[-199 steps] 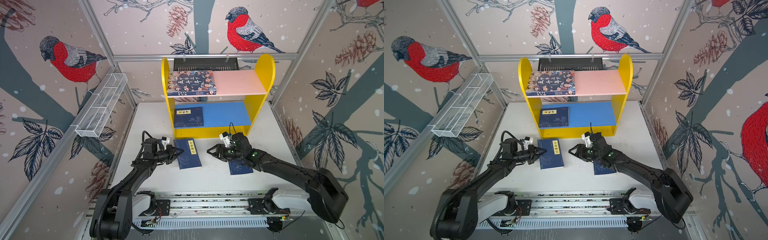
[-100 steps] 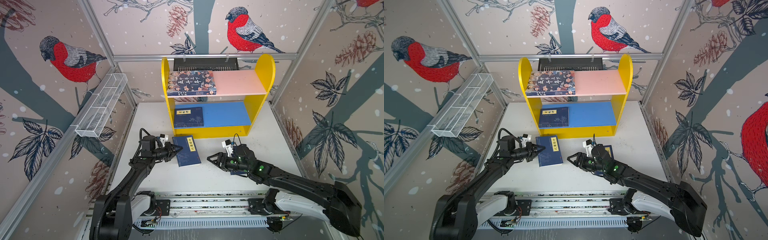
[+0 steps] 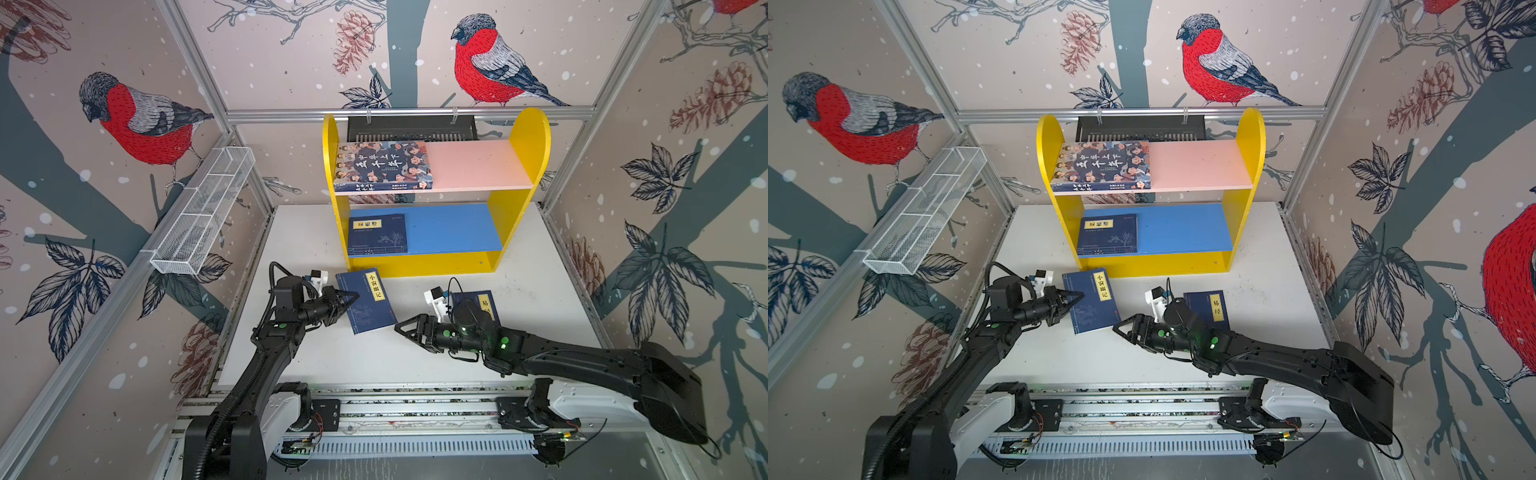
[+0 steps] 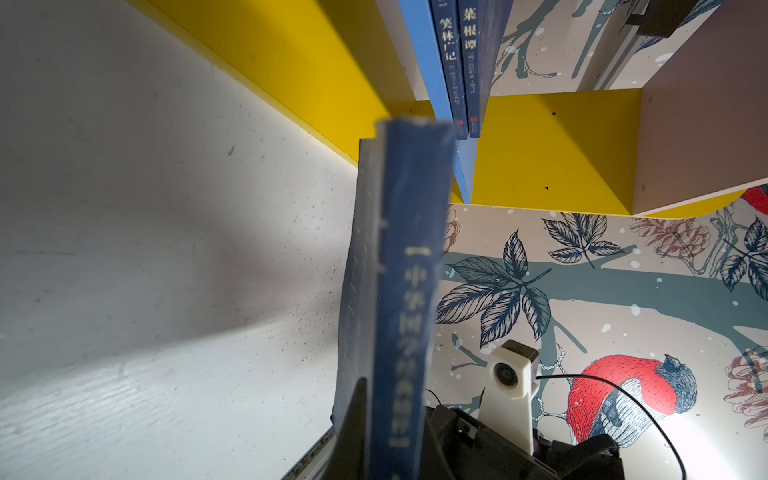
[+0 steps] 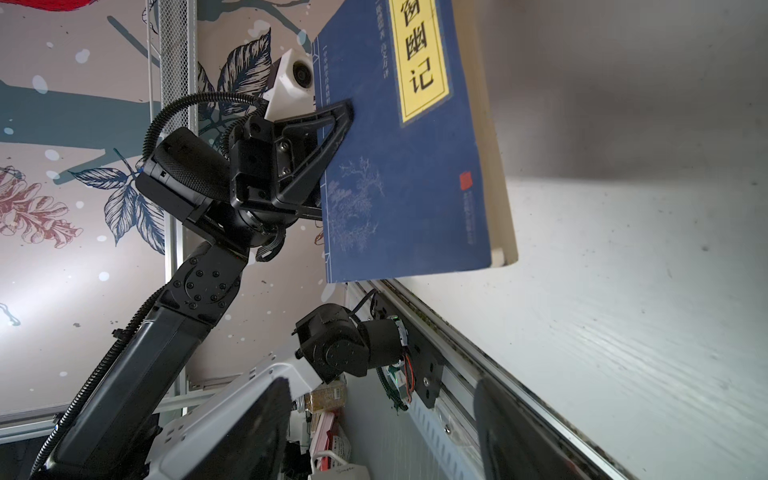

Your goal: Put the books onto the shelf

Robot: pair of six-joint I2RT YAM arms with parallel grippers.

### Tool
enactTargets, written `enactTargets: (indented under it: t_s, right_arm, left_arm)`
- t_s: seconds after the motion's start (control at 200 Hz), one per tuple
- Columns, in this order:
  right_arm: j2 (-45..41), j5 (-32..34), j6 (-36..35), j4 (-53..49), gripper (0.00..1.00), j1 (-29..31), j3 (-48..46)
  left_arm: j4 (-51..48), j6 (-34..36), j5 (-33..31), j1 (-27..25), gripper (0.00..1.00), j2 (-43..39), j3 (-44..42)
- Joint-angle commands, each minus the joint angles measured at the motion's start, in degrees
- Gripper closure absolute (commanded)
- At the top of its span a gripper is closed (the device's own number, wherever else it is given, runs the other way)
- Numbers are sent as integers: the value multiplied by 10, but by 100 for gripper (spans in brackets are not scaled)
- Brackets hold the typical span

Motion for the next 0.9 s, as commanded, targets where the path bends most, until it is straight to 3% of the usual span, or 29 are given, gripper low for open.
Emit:
enactTargets:
  t_s: [0.0, 0.36, 0.58, 0.896]
  right_arm:
    - [22, 32, 37, 90, 29, 3, -3]
    - [147, 20, 107, 267, 29, 3, 4]
    - [229, 21, 142, 377, 29, 10, 19]
    - [278, 71, 184, 443, 30, 9, 13]
  left_arm:
    - [45, -46, 15, 1, 100, -6, -5]
    - [162, -141, 20, 3, 100, 4, -18]
    - [157, -146, 28, 2, 100, 0, -21]
    - [147, -141, 25, 3, 100, -12, -37]
